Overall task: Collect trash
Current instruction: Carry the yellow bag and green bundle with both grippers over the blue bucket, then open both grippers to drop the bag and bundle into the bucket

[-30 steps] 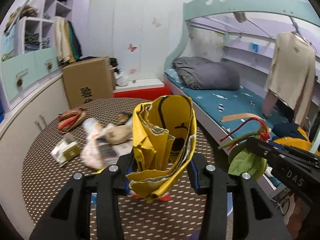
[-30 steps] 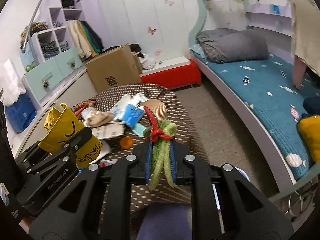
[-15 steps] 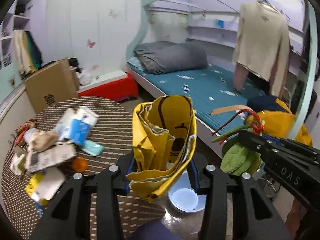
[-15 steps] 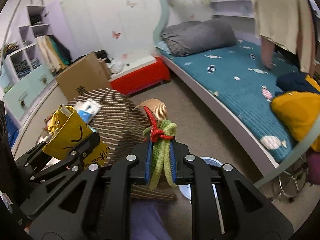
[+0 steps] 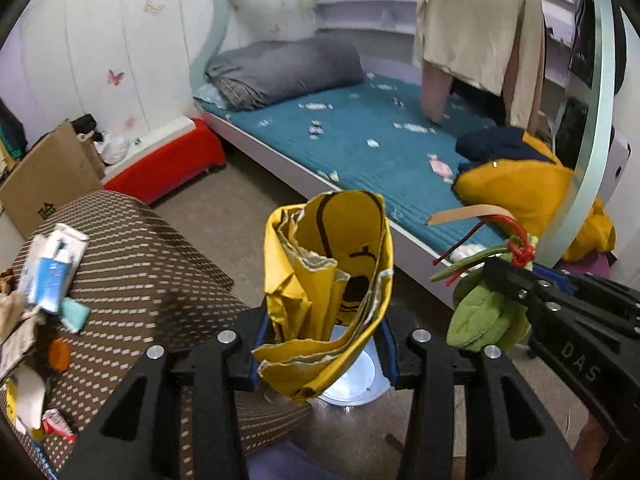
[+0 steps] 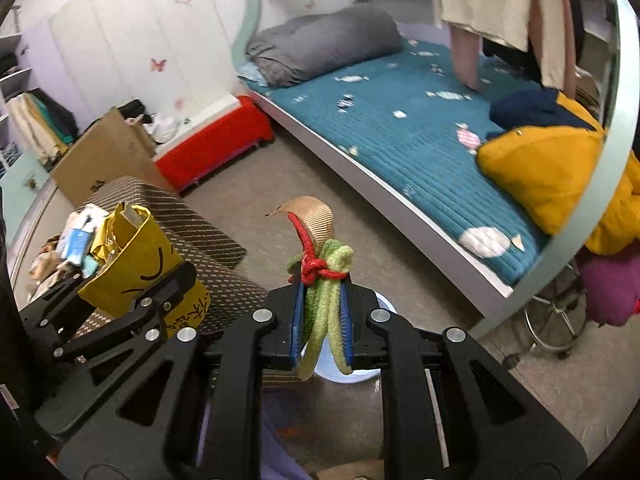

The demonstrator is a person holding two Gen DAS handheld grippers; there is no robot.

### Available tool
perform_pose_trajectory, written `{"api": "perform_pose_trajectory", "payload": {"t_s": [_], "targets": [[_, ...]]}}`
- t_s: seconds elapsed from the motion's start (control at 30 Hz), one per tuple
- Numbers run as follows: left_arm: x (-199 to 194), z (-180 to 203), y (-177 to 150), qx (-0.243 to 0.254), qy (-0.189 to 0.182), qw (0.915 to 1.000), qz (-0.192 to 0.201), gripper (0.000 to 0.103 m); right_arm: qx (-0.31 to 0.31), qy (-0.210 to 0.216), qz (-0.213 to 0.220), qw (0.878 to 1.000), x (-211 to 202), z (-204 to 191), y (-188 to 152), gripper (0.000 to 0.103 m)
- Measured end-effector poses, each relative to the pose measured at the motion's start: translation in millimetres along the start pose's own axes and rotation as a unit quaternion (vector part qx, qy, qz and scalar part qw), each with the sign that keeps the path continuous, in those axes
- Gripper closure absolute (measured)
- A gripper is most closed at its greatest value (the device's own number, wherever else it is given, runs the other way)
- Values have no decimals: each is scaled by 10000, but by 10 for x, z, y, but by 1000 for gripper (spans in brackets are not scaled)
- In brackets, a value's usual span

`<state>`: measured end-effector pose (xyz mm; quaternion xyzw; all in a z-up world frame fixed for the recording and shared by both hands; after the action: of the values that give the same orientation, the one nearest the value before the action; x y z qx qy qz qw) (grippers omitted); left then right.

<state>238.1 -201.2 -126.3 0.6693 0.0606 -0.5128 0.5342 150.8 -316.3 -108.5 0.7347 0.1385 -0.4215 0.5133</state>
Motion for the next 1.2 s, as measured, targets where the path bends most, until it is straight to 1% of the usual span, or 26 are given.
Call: {"api": "perform_pose_trajectory", "payload": {"t_s": [0.13, 0.17, 0.2, 0.23, 0.27, 0.3, 0.37, 0.5, 0.63, 0.73, 0.83, 0.87, 0.9, 0.93, 0.97, 1.0, 1.03, 1.2], "targets": [[259, 35, 58, 7, -66, 9997, -219, 59, 76, -217, -161, 9996, 192, 130, 37, 88], [311, 35, 78, 15, -75, 9997, -247, 56, 103, -263, -224, 9994, 250, 172, 43, 88], [374, 44, 106, 35, -83, 9996, -255, 56, 132, -288, -276, 9991, 301, 205, 48, 88], [417, 48, 127, 45, -96, 9997, -241, 49, 164, -315, -323, 9988, 358, 245, 56, 88], [446, 45, 136, 53, -90, 9996, -244, 38, 185, -332, -351, 9987, 389, 272, 70, 88], [489, 55, 149, 86, -94, 9996, -252, 35, 200, -350, -372, 9985, 410, 287, 67, 88], [542, 37, 148, 113, -72, 9994, -309, 35, 228, -390, -423, 9981, 463, 310, 79, 88], [658, -83, 119, -62, -24, 9986, -526, 35, 186, -360, -502, 9979, 559, 299, 88, 88], [677, -226, 103, -150, 159, 9982, -562, 35, 81, -329, -665, 9972, 731, 228, 66, 88], [636, -369, 71, -263, 282, 9975, -588, 35, -28, -200, -844, 9962, 889, 104, 41, 88], [593, -497, 47, -384, 374, 9968, -590, 35, -157, -109, -886, 9959, 959, -35, 52, 87], [578, -535, 39, -409, 384, 9967, -586, 35, -210, -64, -878, 9959, 977, -92, 67, 84], [566, -573, 37, -448, 398, 9965, -577, 35, -229, -61, -862, 9960, 988, -122, 80, 78], [558, -595, 36, -473, 408, 9964, -574, 35, -238, -100, -868, 9959, 1004, -149, 95, 49], [550, -614, 33, -493, 419, 9962, -575, 35, -230, -126, -820, 9963, 1007, -157, 109, 33], [542, -630, 27, -507, 427, 9961, -581, 35, -226, -148, -674, 9974, 987, -164, 125, 33], [537, -640, 24, -515, 429, 9961, -582, 35, -280, -207, -652, 9973, 980, -171, 130, 33], [524, -665, 1, -540, 458, 9957, -602, 35, -358, -171, -765, 9963, 996, -171, 77, 33]]}}
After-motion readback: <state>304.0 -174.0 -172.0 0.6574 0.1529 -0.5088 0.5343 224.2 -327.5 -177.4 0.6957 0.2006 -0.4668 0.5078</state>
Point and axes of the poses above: each gripper's, at about its wrist camera, not at the fingertips, and x roughly the way its jaws point, z to its right, y to its top, the point moved 3 cm from there along x, roughly the way its jaws point, and after that the axes turned 12 degrees about -y, right-handed, at the moved point
